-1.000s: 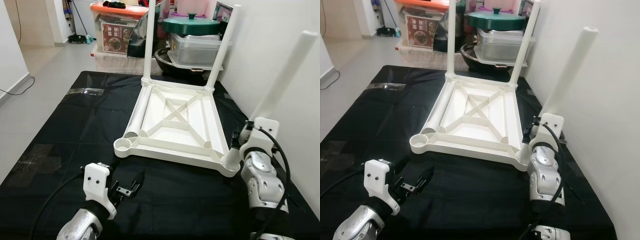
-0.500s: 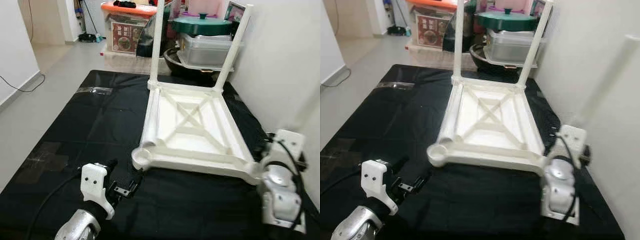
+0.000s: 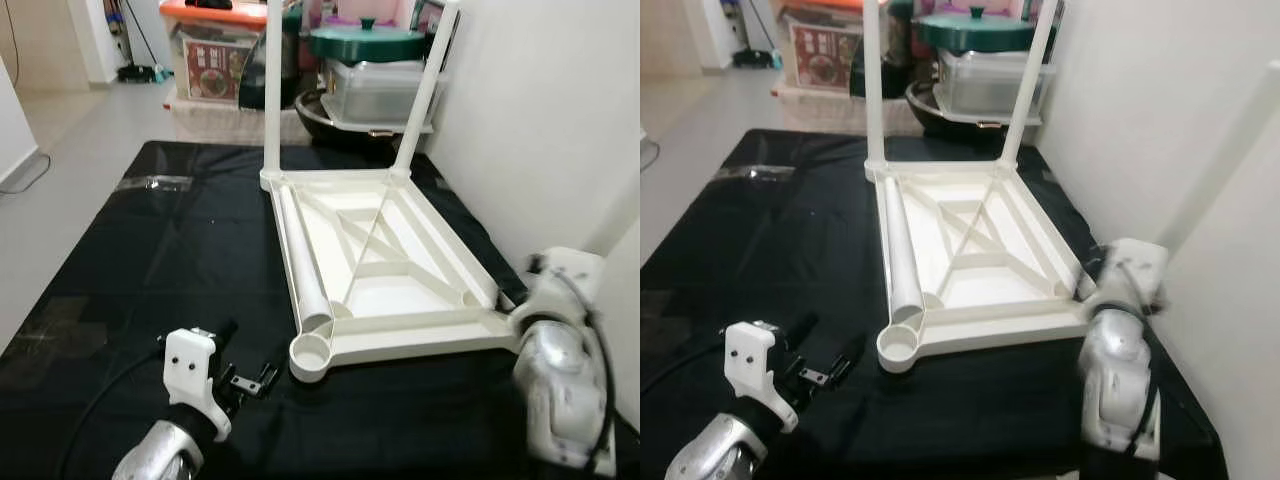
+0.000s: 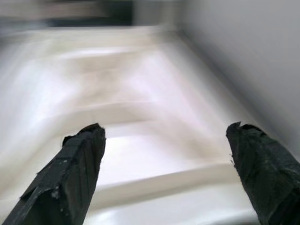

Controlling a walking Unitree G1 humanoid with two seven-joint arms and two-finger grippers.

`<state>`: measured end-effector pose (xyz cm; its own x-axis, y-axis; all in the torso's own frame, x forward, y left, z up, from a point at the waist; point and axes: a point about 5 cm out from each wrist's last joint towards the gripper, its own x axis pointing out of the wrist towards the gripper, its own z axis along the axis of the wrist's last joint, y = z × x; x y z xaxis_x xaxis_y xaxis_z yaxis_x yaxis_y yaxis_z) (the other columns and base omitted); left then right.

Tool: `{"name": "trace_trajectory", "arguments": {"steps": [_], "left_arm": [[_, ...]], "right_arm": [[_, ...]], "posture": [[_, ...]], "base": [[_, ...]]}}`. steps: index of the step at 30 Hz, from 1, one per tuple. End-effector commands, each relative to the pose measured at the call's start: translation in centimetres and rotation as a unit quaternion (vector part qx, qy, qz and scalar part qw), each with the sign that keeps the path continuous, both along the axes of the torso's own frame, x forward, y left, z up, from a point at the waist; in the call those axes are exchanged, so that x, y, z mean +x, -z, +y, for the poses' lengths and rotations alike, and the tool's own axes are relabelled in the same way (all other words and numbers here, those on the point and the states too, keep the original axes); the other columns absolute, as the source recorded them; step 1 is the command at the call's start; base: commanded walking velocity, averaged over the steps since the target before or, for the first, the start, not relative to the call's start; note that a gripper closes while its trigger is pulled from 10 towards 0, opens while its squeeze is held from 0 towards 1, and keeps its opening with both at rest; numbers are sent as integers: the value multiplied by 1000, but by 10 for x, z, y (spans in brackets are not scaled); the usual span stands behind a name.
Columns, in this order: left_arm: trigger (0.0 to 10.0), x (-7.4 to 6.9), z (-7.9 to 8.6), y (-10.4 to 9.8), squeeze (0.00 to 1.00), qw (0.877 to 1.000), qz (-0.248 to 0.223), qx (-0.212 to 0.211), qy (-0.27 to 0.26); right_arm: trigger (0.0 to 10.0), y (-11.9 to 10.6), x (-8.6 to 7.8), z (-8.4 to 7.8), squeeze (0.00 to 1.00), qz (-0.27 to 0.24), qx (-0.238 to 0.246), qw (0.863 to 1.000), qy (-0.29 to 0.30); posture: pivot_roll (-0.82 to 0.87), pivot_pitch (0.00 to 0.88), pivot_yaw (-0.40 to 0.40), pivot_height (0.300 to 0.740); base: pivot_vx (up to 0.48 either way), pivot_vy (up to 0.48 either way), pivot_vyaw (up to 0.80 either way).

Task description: Building children table

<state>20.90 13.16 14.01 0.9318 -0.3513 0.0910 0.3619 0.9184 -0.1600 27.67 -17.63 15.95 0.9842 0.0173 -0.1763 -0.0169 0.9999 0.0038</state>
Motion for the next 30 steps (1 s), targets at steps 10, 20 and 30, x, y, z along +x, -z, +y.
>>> {"name": "trace_trajectory", "arguments": {"steps": [10,20,30], "left_arm": [[10000,4,2,5,0,1000,9,15,-4],[10000,5,19,4,0,994,6,63,-94],[10000,10,16,-1,0,991,-11,88,-103]], "right_arm": [[10000,10,-18,12,0,79,-95,973,-193],[10000,-10,6,24,0,-12,-117,976,-184],[10000,-18,9,43,0,-65,-123,971,-193]], "posture": [[39,0,-108,740],[80,0,-145,740],[83,0,-124,740]], "base": [[0,0,0],[0,0,0],[0,0,320]]}}
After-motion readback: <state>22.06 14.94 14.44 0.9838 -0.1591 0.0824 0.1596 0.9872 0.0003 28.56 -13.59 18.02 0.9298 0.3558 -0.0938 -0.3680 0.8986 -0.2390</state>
